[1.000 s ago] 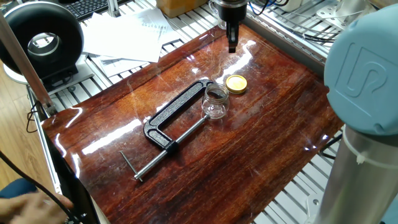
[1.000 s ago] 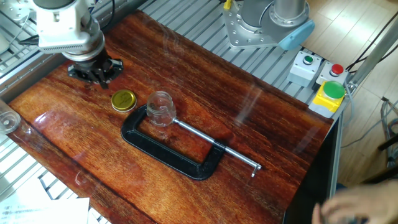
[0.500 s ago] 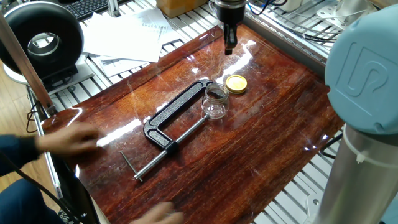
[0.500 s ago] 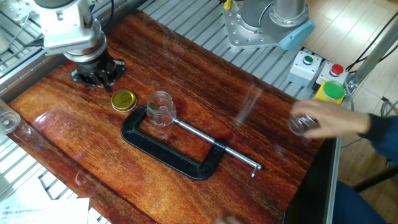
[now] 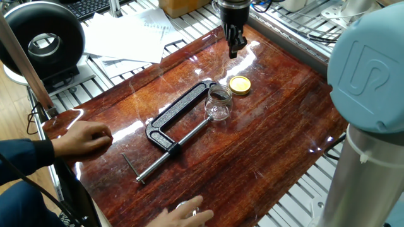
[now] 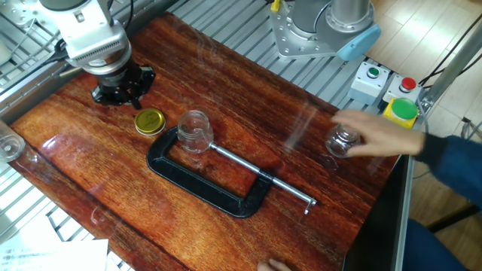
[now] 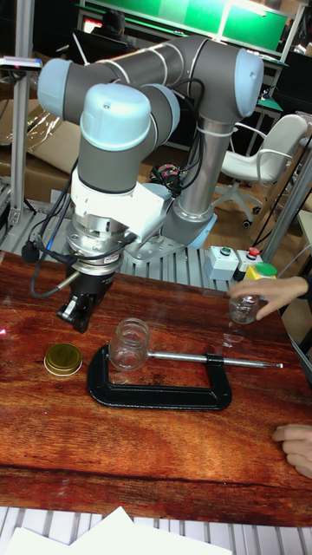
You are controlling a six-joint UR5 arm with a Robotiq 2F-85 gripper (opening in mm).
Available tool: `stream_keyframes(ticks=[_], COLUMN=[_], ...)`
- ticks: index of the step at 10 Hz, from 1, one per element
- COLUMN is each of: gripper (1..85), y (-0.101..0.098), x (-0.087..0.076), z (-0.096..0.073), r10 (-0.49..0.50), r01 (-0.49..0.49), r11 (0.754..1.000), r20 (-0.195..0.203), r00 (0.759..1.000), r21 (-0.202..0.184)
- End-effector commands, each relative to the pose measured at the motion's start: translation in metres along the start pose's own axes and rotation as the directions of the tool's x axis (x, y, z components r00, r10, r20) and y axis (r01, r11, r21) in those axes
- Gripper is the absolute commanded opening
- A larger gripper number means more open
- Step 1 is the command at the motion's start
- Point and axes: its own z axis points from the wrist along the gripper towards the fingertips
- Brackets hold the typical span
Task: Screw the lid onto the jar
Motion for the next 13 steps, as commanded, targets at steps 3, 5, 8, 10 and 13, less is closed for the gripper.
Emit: stream_keyframes(ticks=[3, 5, 8, 10, 13], gripper=[1.0, 1.0, 1.0, 1.0, 1.0], y=[-0.001, -0.013, -0.009, -0.028, -0.053], x=[0.006, 0.015, 0.025, 0.017, 0.017], z=[-0.001, -0.002, -0.003, -0.005, -0.017], r10=[-0.005, -0.048, -0.072, -0.055, -0.070], r01=[0.005, 0.051, 0.075, 0.059, 0.074], r11=[1.000, 0.998, 0.997, 0.997, 0.996], r20=[-0.019, -0.059, -0.097, -0.086, -0.079], r00=[1.000, 0.997, 0.993, 0.995, 0.994], r21=[0.002, 0.045, 0.026, 0.052, 0.046])
